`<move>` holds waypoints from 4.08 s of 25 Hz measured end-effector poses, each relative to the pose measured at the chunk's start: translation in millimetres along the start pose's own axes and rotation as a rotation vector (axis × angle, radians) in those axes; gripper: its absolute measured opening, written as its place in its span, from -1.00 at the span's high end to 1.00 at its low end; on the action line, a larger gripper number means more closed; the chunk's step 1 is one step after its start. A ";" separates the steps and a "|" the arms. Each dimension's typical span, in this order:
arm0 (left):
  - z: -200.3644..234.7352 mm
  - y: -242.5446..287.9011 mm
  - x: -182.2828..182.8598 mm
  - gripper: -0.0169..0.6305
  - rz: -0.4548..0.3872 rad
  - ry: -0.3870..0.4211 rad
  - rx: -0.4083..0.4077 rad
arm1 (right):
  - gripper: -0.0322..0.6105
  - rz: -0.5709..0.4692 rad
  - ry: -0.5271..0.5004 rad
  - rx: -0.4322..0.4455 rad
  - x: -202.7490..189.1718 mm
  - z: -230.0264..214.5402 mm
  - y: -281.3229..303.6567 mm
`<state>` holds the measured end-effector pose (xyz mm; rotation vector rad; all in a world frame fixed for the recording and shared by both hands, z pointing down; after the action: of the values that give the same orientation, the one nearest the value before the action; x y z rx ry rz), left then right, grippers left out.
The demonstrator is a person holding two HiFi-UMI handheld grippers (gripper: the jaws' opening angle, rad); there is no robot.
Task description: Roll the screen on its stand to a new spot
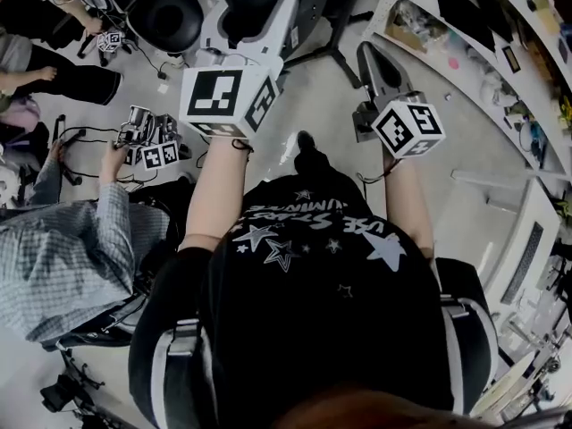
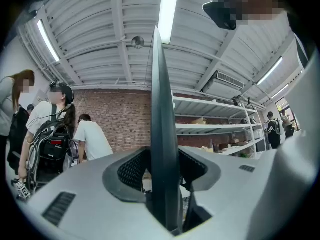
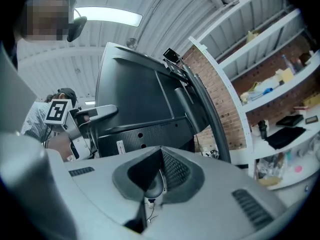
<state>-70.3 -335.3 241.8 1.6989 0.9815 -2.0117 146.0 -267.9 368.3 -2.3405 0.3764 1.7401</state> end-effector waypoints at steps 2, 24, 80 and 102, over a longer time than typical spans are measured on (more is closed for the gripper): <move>-4.7 -10.8 0.2 0.29 -0.004 -0.002 0.001 | 0.88 0.001 -0.004 -0.008 -3.6 4.8 -10.6; -65.0 -123.0 23.0 0.30 -0.034 -0.005 0.072 | 0.88 0.030 -0.018 0.008 -23.4 27.3 -108.5; -272.1 -341.7 53.9 0.30 -0.043 -0.019 0.055 | 0.88 0.014 -0.030 -0.038 -57.6 115.4 -415.1; -282.3 -375.3 66.2 0.29 -0.060 -0.006 0.016 | 0.88 0.027 -0.065 -0.071 -63.1 150.2 -479.8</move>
<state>-121.8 135.1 272.7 1.6896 1.0283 -2.0664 145.8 238.4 389.9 -2.3299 0.3428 1.8666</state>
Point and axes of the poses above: the fingertips, and each gripper's own axes: y forward along the fingers, z to its left, x out of its top, the point moved 7 cm from there along -y, backward along the fingers, and after that the axes turned 1 degree about x, right-handed, at the moved point
